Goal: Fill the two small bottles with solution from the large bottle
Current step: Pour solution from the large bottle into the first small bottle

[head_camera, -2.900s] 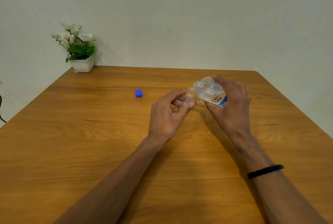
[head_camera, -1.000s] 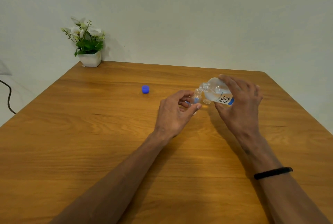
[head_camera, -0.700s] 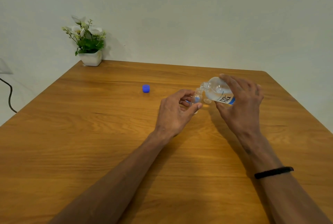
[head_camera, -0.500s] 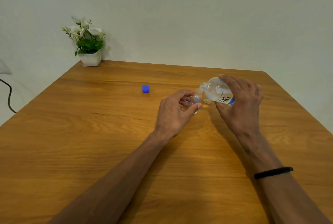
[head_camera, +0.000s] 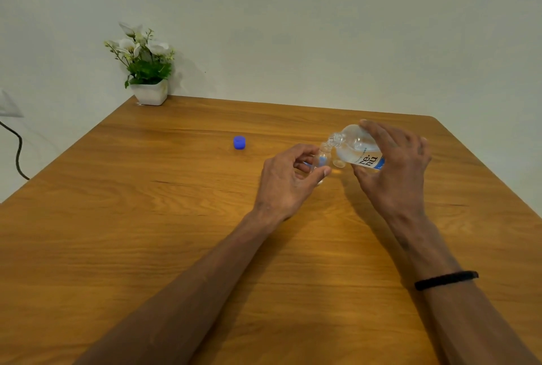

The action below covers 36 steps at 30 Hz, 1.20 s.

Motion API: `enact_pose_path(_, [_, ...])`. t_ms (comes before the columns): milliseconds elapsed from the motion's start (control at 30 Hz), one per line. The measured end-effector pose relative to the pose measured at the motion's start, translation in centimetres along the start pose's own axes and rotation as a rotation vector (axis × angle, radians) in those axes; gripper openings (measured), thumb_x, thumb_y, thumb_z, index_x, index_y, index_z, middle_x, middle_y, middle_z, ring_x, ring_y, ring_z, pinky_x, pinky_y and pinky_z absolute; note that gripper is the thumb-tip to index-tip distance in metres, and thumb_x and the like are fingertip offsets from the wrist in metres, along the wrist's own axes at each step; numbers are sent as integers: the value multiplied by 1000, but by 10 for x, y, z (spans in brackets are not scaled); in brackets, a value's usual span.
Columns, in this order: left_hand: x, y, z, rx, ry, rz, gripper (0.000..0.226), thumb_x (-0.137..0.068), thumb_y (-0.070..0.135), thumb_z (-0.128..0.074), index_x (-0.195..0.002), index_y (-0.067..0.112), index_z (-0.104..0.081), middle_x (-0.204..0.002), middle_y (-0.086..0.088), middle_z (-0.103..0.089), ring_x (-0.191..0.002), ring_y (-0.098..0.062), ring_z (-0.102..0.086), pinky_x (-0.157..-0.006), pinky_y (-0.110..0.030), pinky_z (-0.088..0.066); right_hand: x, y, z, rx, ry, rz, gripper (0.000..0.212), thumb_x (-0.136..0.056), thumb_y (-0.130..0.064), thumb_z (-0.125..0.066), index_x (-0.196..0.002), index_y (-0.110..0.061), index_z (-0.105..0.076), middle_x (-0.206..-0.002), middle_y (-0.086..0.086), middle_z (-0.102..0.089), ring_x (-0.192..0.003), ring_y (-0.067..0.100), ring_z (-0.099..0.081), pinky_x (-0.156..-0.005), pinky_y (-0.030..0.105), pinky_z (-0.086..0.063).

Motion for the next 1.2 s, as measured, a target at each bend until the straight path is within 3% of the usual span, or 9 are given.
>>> enact_pose_path(800, [0,-1,-1,-13,-11,-1,47,-88,37,-83,-130,20,-71,-110,8,-76,-92,0,-70,-72,-10,-57,0,0,2,15,12,16,84,-71,-13,-94,-147,-24,-60,-142,4,-65,-133,34,-54,-119,69,-27])
enact_pose_path(1200, [0,3,-1,-15,-16,-8,44,-88,35,-83,-128,20,-71,-105,12,-74,-87,9,-67,-72,-7,-55,0,-1,2,15,12,12,83,-71,-13,-94,-146,-24,-60,-142,3,-65,-133,33,-54,-120,69,-26])
Point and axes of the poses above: each hand's wrist, its own x-axis away from the middle knuckle, its own z-axis out of the back of the hand, y = z × x, the point moved 10 cm from there along -x, towards the middle knuckle
